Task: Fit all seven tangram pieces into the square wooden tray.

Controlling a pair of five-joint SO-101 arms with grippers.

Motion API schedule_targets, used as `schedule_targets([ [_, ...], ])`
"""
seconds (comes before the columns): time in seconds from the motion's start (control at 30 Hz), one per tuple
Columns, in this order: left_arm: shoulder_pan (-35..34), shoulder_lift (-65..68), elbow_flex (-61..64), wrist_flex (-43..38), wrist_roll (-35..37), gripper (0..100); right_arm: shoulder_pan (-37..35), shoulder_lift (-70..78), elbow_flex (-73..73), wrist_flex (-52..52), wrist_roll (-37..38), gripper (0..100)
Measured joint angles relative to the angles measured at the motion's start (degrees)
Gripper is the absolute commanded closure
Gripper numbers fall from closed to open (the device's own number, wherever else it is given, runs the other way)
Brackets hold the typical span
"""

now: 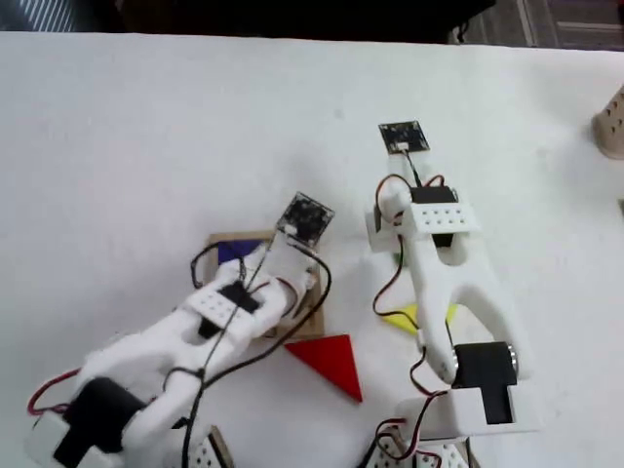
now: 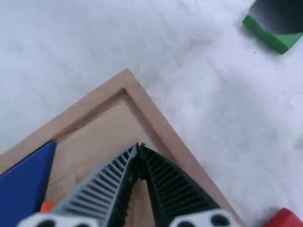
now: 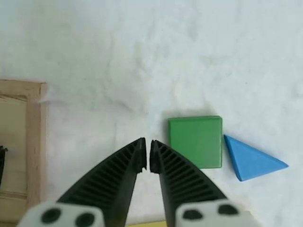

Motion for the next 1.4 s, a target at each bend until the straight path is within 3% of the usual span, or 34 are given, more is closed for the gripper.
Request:
schedule_targets([
  [0.2,-0.26,3.08,-3.96,5.27,0.0,98,0.0,0.0,0.0,0.0,0.0,98.1],
  [0.47,-6.95,3.08,-3.96,7.21,0.09,98,-0.09,0.0,0.0,0.0,0.0,98.1],
  [0.83,-7.38,2.02,-4.57,12.48,-6.77,98,0.0,0.0,0.0,0.0,0.0,98.1],
  [1.4,-10.99,1.85,-6.07,16.7,-7.38,98,0.0,0.0,0.0,0.0,0.26,98.1],
])
